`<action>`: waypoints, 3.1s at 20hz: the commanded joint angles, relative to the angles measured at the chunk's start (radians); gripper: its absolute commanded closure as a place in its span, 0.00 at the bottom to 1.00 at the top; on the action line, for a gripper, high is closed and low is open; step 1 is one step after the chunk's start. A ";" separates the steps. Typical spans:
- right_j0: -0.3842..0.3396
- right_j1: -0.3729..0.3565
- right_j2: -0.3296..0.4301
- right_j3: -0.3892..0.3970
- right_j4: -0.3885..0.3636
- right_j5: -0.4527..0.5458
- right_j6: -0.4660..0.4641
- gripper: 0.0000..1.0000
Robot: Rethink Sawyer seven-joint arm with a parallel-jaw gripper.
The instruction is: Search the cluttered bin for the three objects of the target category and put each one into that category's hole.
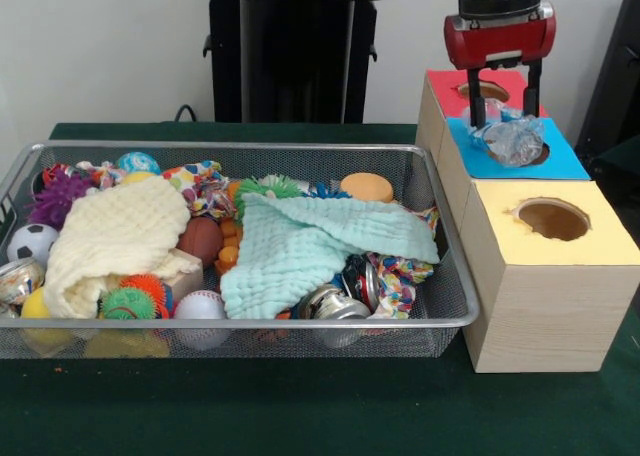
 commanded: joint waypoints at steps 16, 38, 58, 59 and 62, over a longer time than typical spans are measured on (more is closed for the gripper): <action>-0.016 -0.007 0.055 0.065 0.107 0.089 0.236 0.00; -0.098 -0.076 0.167 0.134 0.209 0.171 0.178 0.00; -0.121 -0.155 0.049 0.013 0.098 0.402 0.099 0.00; -0.126 -0.160 0.054 0.025 0.104 0.392 0.093 0.00; -0.123 -0.155 0.043 0.010 0.094 0.387 0.100 0.00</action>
